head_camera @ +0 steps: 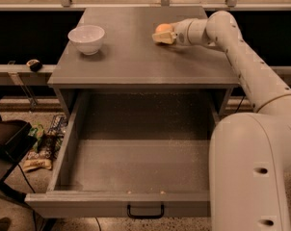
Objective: Place orange into top drawer
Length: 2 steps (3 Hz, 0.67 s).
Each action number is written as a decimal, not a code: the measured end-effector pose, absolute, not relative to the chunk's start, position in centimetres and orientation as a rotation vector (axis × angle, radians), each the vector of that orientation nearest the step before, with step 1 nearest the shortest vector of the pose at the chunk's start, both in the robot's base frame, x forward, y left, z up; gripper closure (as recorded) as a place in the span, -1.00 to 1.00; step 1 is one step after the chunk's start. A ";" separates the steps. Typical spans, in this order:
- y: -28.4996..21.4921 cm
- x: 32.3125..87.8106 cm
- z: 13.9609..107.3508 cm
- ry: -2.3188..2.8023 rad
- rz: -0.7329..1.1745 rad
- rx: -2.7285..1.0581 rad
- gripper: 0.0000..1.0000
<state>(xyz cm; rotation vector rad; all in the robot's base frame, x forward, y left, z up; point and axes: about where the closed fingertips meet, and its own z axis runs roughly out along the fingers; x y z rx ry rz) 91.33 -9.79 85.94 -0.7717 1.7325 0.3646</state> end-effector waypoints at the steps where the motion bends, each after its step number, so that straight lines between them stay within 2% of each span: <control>1: -9.8 91.3 85.9 1.733 0.365 -0.772 0.31; 2: -9.8 91.3 85.9 1.733 0.365 -0.772 0.77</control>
Offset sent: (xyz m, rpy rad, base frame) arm 0.0000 0.0000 0.0000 0.0000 0.0000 0.0000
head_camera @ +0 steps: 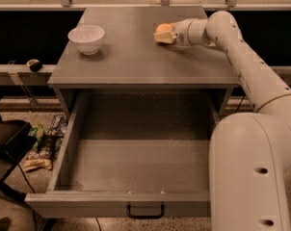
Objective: Place orange into top drawer
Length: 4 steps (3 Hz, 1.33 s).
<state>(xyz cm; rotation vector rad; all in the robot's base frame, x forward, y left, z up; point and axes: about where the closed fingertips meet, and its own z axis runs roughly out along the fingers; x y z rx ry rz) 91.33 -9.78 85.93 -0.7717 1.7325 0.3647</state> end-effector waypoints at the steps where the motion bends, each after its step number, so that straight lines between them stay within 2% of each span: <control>1: -10.4 91.0 86.5 1.736 0.336 -0.761 1.00; 2: -12.4 89.4 90.1 1.716 0.220 -0.749 1.00; 3: -14.5 85.9 97.7 1.649 0.056 -0.702 1.00; 4: -13.4 82.1 102.0 1.663 -0.088 -0.748 1.00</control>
Offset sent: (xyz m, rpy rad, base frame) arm -0.0849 -0.0368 0.1161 -0.1992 -0.1681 -0.1697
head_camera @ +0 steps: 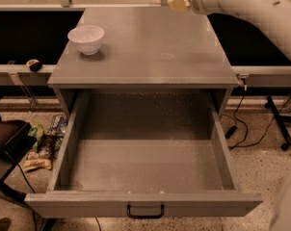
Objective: Place orange into top drawer
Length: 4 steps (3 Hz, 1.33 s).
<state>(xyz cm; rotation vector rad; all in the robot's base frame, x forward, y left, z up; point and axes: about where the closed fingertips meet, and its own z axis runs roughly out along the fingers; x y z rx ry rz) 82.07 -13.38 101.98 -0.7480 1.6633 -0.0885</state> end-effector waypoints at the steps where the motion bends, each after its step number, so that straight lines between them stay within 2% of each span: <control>1: -14.1 75.8 102.2 1.785 -0.168 -0.821 1.00; 2: -15.6 64.2 100.3 1.913 -0.142 -0.870 1.00; 3: -16.8 59.0 98.4 1.959 -0.106 -0.864 1.00; 4: -20.8 57.9 95.8 1.989 -0.062 -0.806 1.00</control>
Offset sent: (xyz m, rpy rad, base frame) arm -0.2823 -0.0292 -0.0469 -0.1646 0.3842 -0.0145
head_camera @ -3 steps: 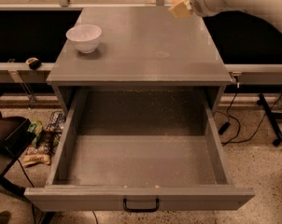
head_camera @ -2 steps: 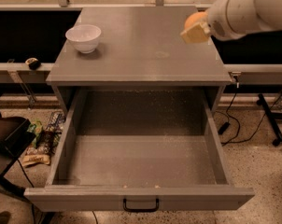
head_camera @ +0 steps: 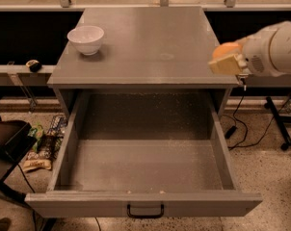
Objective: Place orange into top drawer
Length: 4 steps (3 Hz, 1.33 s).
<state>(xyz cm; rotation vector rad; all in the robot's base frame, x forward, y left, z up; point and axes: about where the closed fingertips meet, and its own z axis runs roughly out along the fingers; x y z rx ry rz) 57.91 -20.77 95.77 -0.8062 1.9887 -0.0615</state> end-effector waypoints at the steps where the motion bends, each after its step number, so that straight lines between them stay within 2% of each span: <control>1: -23.3 59.2 85.4 2.039 0.176 -0.743 1.00; 2: -23.1 59.2 85.7 2.037 0.171 -0.748 1.00; 3: -19.8 58.5 83.3 2.031 0.184 -0.846 1.00; 4: -13.5 57.1 77.4 2.030 0.237 -1.014 1.00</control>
Offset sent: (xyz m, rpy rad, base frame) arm 0.0123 -0.0171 -0.0609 0.0936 0.0605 0.0198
